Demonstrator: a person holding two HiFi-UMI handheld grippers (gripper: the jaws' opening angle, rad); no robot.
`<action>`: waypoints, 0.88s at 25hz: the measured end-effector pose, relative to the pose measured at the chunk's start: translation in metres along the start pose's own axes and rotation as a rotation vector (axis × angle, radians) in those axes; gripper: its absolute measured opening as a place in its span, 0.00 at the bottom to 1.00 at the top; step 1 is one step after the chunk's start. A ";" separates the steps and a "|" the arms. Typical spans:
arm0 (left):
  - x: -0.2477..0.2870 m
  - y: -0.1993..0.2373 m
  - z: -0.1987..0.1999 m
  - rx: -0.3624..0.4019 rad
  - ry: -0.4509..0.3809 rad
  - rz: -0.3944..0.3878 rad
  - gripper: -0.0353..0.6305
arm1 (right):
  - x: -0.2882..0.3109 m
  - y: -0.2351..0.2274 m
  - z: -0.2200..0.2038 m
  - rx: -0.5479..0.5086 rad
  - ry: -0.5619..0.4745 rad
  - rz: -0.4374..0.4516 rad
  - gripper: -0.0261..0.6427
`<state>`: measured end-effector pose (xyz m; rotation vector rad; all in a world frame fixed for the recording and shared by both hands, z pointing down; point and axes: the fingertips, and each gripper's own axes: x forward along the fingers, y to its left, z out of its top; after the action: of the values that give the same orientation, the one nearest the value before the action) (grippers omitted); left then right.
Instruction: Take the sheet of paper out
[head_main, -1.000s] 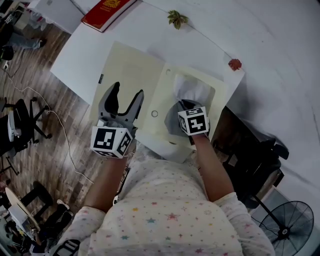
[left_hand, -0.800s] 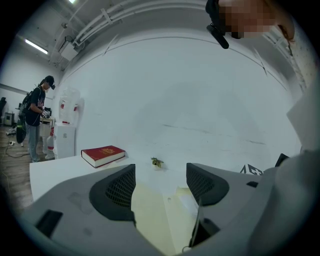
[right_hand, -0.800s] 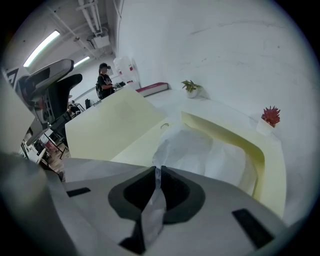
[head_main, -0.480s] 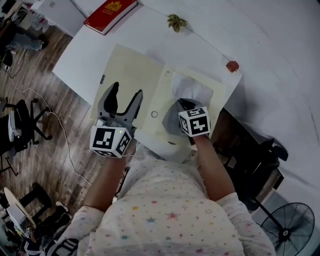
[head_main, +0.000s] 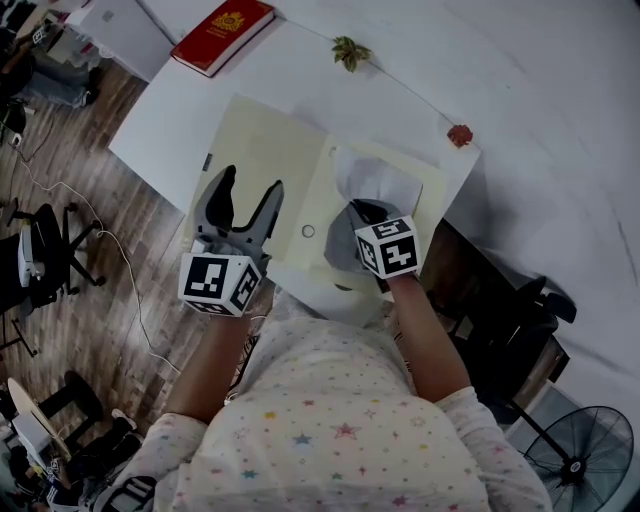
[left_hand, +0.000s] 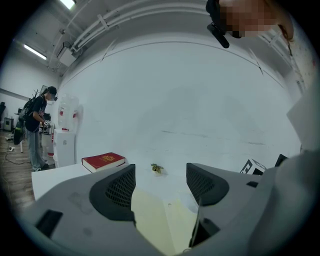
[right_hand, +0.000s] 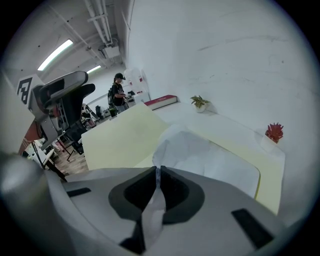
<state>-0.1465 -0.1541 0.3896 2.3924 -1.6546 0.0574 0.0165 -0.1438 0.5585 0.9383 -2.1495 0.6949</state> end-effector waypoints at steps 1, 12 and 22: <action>0.000 0.000 0.001 0.001 -0.002 0.000 0.50 | -0.001 0.001 0.001 -0.001 -0.004 0.001 0.08; -0.007 -0.005 0.007 0.001 -0.023 0.003 0.50 | -0.022 0.007 0.012 0.000 -0.080 0.004 0.07; -0.012 -0.011 0.016 0.003 -0.048 0.001 0.50 | -0.046 0.013 0.025 -0.019 -0.162 -0.012 0.07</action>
<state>-0.1420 -0.1427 0.3705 2.4132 -1.6783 0.0033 0.0207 -0.1346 0.5053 1.0276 -2.2849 0.6093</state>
